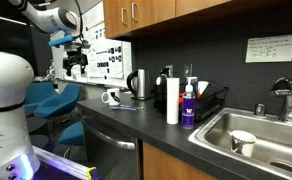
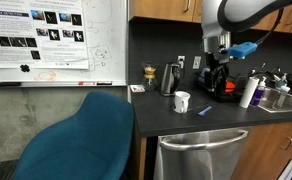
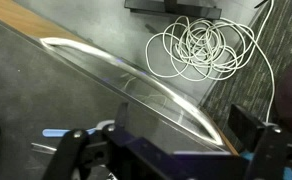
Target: Move the cup closer to the wall
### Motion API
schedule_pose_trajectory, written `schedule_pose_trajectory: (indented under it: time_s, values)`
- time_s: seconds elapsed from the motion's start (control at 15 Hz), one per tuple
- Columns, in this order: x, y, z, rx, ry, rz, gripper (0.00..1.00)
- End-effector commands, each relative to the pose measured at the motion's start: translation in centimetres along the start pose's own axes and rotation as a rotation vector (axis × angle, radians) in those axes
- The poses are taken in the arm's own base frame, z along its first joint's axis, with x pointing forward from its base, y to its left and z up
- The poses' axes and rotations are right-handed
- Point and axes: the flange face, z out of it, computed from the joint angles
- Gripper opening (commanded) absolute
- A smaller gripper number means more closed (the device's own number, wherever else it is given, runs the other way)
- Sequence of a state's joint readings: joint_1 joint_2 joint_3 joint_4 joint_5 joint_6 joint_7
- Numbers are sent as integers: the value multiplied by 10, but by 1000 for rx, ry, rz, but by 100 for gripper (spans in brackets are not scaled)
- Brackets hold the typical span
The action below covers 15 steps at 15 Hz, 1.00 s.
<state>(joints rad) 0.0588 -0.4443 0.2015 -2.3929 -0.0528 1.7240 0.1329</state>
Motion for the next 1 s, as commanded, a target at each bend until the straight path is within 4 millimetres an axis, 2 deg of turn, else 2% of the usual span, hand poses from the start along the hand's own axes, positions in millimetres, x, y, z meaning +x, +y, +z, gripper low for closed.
schedule_pose_trajectory:
  time_s: [0.0, 0.73, 0.93]
  values:
    - [0, 0, 0, 0, 0, 0, 100]
    - [2, 1, 1, -4, 4, 6, 100]
    - [15, 16, 12, 17, 48, 42, 100]
